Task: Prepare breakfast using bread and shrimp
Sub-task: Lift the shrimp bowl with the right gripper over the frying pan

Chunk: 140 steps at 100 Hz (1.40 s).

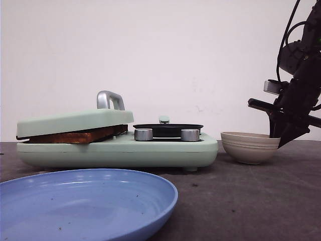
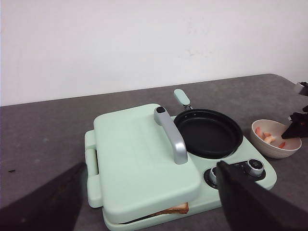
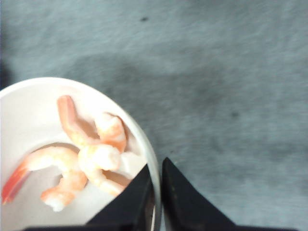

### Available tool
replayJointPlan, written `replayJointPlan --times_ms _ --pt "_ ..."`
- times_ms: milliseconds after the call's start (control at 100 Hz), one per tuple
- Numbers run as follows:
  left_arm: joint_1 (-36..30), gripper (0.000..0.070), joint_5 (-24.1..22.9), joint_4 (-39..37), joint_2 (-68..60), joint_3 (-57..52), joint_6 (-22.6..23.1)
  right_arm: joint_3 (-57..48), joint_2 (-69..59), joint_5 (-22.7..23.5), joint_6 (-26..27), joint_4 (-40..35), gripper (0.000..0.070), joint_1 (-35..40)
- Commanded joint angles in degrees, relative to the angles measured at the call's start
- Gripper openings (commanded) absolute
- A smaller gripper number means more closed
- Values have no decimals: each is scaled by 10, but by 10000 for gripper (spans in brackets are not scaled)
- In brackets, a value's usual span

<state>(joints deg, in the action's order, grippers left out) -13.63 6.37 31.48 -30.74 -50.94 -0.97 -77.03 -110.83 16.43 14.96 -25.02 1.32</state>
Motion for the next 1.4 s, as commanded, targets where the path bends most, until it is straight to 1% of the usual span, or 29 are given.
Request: replayJointPlan --times_ms 0,280,520,600,720,790,850,1010,1100,1230,1320,1390 --pt "-1 468 3 -5 -3 -3 3 -12 -14 7 10 3 0 0" --pt "-1 468 3 -5 -2 -3 3 -12 32 11 9 5 0 -1" --pt "-1 468 3 -5 -3 -3 3 -12 99 47 12 15 0 2" --pt "-1 468 3 -4 -2 -3 3 -12 111 52 27 26 0 13" --pt "-1 468 3 -4 -3 -3 3 -14 115 71 48 45 0 35" --pt "-1 468 3 -2 -3 -3 3 -14 115 68 58 66 0 54" --pt "-1 468 3 -1 -3 -3 3 -14 114 53 63 96 0 74" --pt "-1 468 3 7 -2 -3 3 -14 111 -6 67 185 0 124" --pt "-1 468 3 7 -2 -3 3 -14 110 -51 49 226 0 147" --pt "-1 468 3 6 -2 -3 3 -14 106 -120 -21 289 0 179" --pt "-1 468 3 7 -2 -3 3 -14 104 -166 -89 321 0 200" --pt "-1 468 3 7 -2 -3 5 -14 102 -202 -154 339 0 214"
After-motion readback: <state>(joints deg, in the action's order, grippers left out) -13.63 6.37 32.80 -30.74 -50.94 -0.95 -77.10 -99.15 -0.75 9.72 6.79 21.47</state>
